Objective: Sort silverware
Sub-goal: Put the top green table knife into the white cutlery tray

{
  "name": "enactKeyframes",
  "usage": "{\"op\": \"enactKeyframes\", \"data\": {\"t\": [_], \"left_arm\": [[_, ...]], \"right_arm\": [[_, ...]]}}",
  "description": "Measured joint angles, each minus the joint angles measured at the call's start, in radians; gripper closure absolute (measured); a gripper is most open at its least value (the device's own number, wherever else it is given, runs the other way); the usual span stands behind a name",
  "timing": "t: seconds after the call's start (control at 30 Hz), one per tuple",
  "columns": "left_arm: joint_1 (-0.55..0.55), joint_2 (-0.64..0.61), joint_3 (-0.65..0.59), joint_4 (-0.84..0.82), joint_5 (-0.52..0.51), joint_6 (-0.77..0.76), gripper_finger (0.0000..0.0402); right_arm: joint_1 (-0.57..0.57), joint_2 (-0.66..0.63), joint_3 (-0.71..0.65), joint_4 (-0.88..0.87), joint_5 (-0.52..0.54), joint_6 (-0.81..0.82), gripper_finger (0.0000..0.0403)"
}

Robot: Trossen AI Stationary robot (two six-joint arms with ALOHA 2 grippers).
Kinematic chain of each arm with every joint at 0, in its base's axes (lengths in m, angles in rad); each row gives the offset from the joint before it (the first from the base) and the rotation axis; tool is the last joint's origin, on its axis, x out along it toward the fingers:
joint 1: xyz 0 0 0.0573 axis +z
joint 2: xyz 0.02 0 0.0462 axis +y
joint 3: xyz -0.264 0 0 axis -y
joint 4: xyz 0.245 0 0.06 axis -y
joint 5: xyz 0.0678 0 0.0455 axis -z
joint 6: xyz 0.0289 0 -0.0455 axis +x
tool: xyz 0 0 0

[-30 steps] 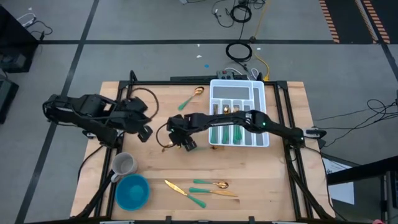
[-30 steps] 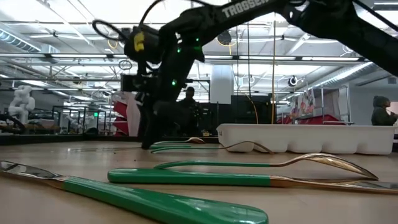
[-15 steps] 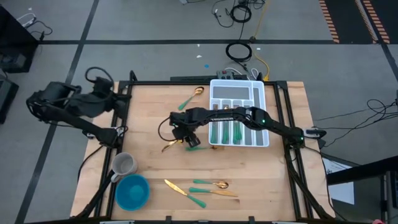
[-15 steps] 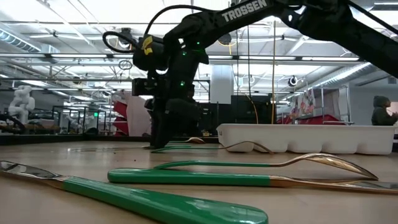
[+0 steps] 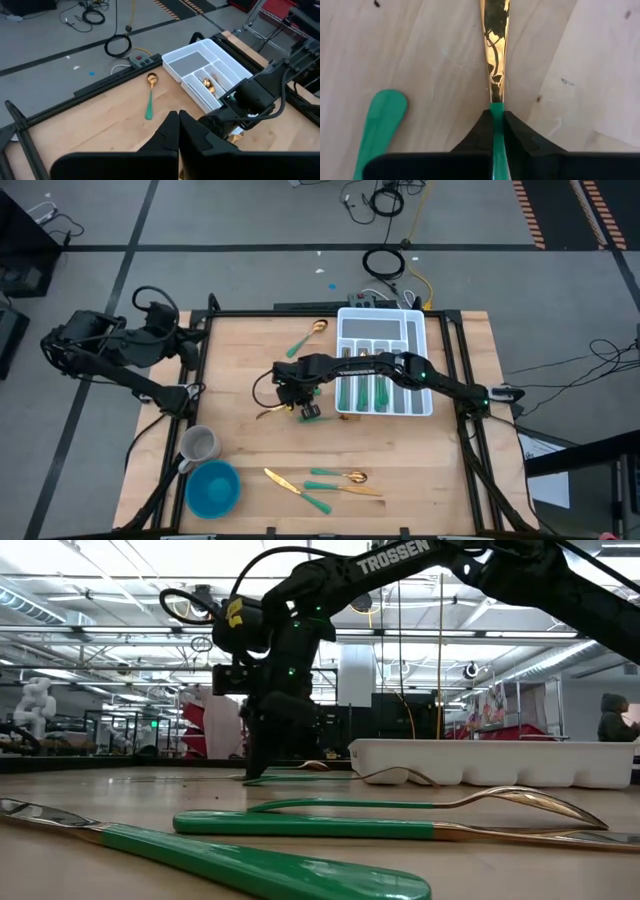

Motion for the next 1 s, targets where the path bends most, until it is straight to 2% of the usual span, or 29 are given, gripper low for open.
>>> {"op": "enactKeyframes", "data": {"t": [0.67, 0.83, 1.0], "left_arm": [[0.000, -0.004, 0.000, -0.023, 0.000, 0.001, 0.0401], [0.000, -0.004, 0.000, -0.023, -0.008, 0.001, 0.0401], [0.000, -0.004, 0.000, -0.023, -0.027, 0.001, 0.0401]], "right_arm": [[-0.002, -0.189, -0.010, -0.004, 0.013, 0.195, 0.0403], [-0.035, -0.238, -0.006, -0.015, 0.005, 0.366, 0.0403], [-0.083, -0.257, -0.008, -0.059, 0.043, 0.658, 0.0403]]}}
